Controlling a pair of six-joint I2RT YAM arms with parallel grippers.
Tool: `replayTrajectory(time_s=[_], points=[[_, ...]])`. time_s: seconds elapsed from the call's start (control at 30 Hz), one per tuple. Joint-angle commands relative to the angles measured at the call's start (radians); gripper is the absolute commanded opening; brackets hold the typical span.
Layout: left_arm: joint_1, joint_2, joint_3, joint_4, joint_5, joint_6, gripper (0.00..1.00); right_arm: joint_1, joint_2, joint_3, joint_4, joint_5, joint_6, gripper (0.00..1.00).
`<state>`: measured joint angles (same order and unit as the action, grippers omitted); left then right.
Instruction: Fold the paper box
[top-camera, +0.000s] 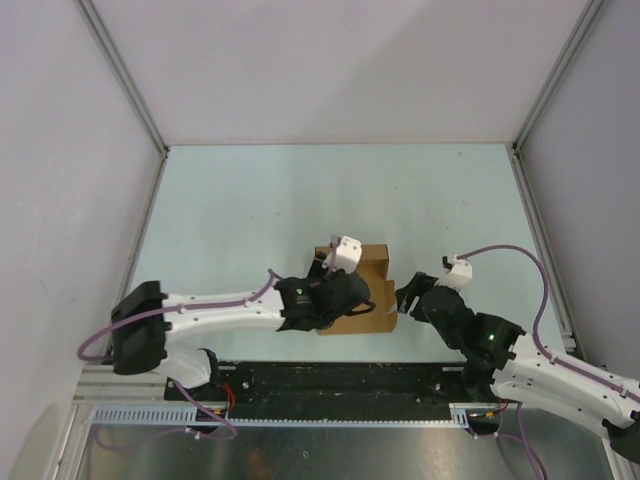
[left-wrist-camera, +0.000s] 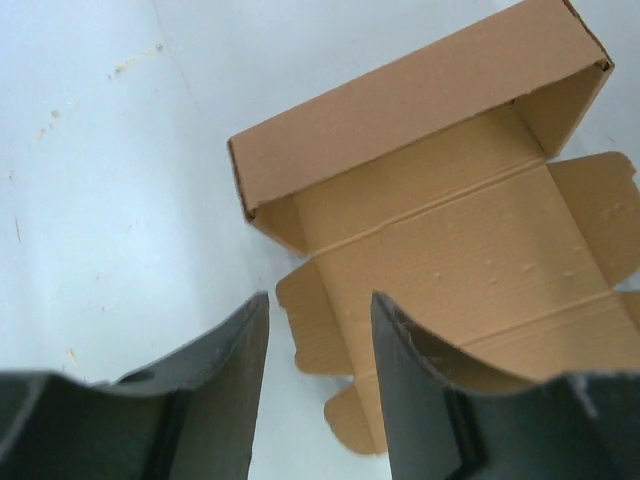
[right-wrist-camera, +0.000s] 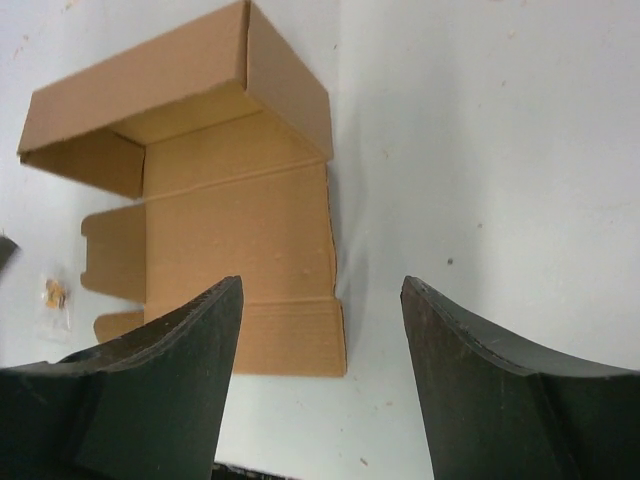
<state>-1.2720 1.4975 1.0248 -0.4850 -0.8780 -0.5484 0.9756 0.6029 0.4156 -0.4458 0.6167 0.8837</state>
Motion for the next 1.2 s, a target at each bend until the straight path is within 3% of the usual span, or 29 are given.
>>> replayTrajectory(time_s=[0.0,0.27,0.6,0.73,1.17], points=[[0.078,-0.137,-0.011,0.009,0.082,0.008,0.51,0.063,-0.023,0.034,-0.090,-0.018,0.076,0.70],[0.227,-0.304,-0.114,0.083,0.188,0.034,0.54,0.219,0.064,-0.040,-0.105,0.067,0.317,0.72],[0.273,-0.361,-0.183,0.123,0.252,0.034,0.54,0.203,0.136,-0.152,0.090,0.040,0.324,0.69],[0.275,-0.362,-0.193,0.125,0.266,0.030,0.54,0.146,0.133,-0.218,0.218,-0.027,0.304,0.59],[0.287,-0.375,-0.218,0.140,0.283,0.022,0.54,0.063,0.143,-0.271,0.367,-0.138,0.199,0.34]])
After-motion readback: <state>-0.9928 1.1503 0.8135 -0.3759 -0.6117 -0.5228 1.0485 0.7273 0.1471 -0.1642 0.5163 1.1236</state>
